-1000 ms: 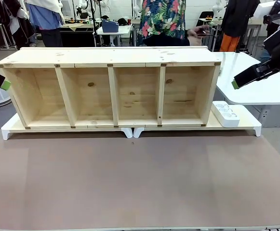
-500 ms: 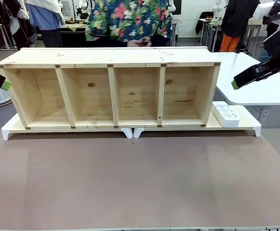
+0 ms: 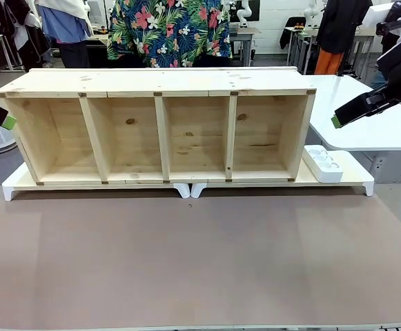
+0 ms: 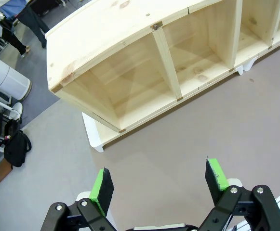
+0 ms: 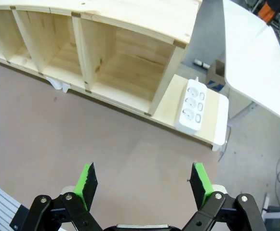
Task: Perform cable management.
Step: When the cord part of the Power Cable appears at the lower middle area of the table and stops, grasp the cord part of the Power Cable.
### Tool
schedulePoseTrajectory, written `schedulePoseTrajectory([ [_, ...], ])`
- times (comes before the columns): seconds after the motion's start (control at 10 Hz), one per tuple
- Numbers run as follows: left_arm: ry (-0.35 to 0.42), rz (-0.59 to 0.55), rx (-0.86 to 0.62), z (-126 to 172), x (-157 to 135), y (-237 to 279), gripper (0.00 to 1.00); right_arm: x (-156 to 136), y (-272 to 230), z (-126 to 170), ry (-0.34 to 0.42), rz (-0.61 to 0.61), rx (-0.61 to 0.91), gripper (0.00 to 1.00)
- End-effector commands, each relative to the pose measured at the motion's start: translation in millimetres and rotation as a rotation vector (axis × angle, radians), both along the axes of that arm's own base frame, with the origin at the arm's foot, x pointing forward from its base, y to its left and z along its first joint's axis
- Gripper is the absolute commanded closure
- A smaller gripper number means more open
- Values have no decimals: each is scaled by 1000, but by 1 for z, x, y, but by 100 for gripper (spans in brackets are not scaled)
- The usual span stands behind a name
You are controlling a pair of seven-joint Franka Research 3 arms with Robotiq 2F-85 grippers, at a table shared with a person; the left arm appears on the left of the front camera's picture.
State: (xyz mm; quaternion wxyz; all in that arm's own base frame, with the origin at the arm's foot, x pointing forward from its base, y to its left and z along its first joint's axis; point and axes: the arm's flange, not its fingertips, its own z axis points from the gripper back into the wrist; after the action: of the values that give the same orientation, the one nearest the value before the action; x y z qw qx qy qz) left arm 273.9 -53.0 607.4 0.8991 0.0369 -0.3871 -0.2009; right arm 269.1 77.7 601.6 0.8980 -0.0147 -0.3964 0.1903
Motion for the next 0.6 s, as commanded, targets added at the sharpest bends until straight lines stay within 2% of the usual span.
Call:
schedulePoseTrajectory([
  [0.0, -11, -2, 0, 0, 2, -2, 0, 1, 0, 0, -4, 1, -2, 0],
  [0.5, -11, -2, 0, 0, 2, -2, 0, 1, 0, 0, -4, 1, -2, 0],
])
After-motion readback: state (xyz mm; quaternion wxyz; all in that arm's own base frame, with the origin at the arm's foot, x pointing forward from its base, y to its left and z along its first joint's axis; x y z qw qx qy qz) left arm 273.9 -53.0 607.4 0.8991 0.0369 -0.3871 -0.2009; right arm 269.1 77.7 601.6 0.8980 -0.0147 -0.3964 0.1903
